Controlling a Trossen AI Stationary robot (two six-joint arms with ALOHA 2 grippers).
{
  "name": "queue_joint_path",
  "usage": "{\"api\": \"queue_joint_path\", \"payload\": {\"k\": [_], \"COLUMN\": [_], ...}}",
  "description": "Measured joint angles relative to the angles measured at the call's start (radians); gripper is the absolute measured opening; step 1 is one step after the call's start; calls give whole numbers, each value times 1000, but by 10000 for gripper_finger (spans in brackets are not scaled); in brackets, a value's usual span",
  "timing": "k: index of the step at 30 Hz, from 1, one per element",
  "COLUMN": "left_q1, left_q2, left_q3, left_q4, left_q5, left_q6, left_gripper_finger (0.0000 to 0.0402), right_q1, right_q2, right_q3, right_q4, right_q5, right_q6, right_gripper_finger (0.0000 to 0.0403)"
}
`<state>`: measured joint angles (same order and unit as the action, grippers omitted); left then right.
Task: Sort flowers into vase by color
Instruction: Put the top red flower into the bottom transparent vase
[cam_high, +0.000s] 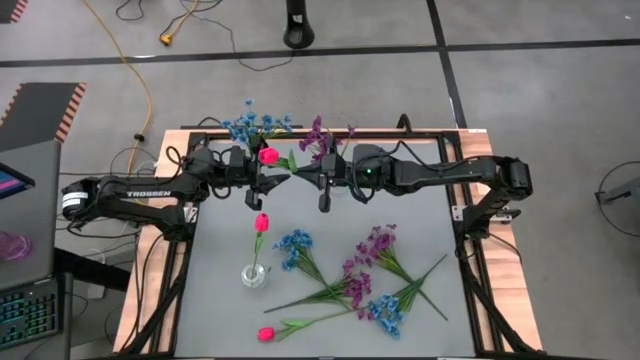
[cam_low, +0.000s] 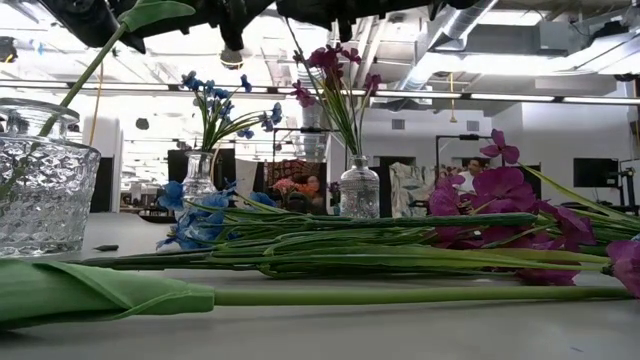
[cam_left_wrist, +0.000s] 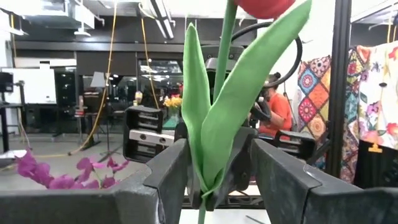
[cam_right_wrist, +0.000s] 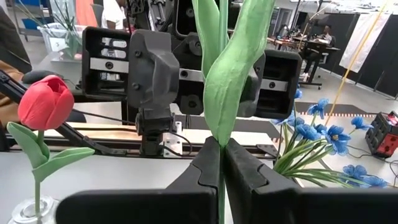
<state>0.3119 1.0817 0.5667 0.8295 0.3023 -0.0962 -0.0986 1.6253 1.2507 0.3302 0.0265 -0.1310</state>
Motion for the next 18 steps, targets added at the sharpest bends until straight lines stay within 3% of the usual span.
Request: {"api": "queue_joint_path", "payload": {"k": [18], "left_q1": [-75], "left_q2": [0], "left_q3": [0], "left_q4": [-11], "left_q5": [-162], "left_q6": [97], "left_gripper_finger": [162], "right_q1": [0], "right_q2": [0], "right_q3": [0], "right_q4": [2], "right_q5": [0], "right_q6": [0], "right_gripper_finger": [36]}}
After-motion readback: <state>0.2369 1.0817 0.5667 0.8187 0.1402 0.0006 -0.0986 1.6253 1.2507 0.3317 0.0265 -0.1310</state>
